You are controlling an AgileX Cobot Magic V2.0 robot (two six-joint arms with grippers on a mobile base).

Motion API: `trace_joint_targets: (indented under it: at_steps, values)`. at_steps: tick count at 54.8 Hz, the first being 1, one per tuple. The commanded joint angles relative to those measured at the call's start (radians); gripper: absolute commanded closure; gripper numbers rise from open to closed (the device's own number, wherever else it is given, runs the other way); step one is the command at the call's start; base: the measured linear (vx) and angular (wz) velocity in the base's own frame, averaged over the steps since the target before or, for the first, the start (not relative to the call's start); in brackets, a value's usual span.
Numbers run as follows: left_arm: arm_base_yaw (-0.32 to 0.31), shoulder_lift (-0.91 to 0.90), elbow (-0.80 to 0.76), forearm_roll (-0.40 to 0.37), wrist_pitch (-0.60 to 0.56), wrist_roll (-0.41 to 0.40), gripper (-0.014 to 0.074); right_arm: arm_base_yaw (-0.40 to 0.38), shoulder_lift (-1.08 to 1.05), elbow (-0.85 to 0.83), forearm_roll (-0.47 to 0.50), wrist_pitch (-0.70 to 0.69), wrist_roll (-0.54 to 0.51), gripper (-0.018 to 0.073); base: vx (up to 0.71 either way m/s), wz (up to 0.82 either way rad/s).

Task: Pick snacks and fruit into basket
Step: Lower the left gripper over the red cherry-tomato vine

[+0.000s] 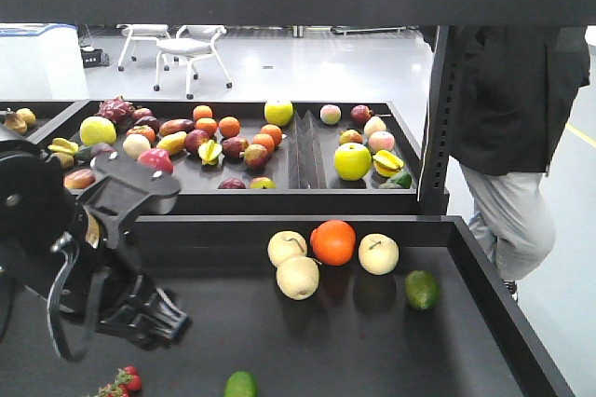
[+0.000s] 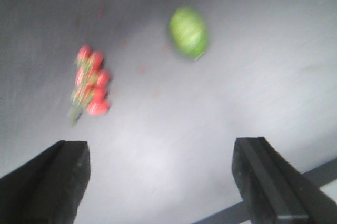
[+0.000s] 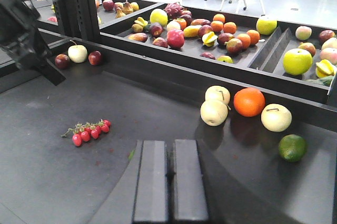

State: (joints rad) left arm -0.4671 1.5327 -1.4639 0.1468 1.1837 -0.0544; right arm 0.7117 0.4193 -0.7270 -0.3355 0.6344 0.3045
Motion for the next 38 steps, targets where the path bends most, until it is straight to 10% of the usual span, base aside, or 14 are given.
trace_joint_targets:
  at_steps: [1,38]
  values:
    - [0.08,0.022,-0.037,-0.002,-0.015,0.039,-0.0056,-0.004,0.011,-0.029,-0.007,-0.066,0.007,0.0548,0.0,0.0]
    - [0.358,0.43,-0.037,-0.177,-0.299,0.504,-0.0045,-0.004,0.011,-0.029,0.032,-0.048,0.006,0.0538,0.0,0.0]
